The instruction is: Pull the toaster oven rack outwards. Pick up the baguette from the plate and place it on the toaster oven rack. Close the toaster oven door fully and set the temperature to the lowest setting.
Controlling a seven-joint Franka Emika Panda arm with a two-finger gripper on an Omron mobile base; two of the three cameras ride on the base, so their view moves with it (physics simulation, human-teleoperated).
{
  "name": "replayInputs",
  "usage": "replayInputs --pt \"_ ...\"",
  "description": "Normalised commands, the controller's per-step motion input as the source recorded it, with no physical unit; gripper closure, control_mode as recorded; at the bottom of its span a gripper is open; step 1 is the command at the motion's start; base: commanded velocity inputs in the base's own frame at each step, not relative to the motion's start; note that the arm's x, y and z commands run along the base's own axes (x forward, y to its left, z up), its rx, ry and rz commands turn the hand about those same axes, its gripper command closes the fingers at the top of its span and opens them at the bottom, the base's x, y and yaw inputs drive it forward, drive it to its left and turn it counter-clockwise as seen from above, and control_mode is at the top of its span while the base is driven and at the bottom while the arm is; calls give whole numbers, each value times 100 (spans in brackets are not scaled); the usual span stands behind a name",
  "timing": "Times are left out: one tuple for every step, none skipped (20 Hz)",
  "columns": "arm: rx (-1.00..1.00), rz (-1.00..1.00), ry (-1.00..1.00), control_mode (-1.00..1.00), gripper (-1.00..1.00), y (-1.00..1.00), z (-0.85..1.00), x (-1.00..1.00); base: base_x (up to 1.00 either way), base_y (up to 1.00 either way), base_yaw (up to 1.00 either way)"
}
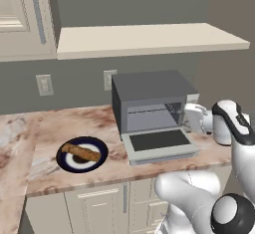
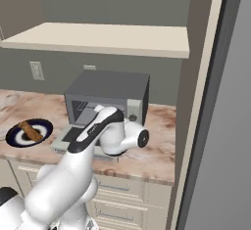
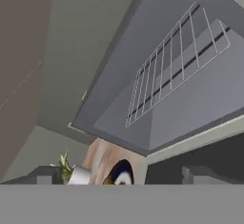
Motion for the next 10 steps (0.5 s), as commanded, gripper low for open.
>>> replayInputs --pt "-3 -3 -13 -100 -100 5 -26 42 0 0 0" --pt "-3 -3 -13 -100 -100 6 -25 41 0 0 0" --pt "-3 -3 -12 -100 -100 8 -25 39 0 0 0" --pt "-3 -3 -10 -100 -100 9 -24 39 0 0 0" --pt "-3 -3 -9 -100 -100 11 -22 39 0 0 0" --pt "-3 -3 -8 -100 -100 11 -21 40 0 0 0" --pt "-3 -3 -9 -100 -100 12 -19 36 0 0 0" --pt "-4 -3 -8 -100 -100 11 -16 33 0 0 0" --pt "-4 -3 -8 -100 -100 13 -16 31 0 0 0" --pt "-4 -3 -7 -100 -100 11 -16 26 0 0 0"
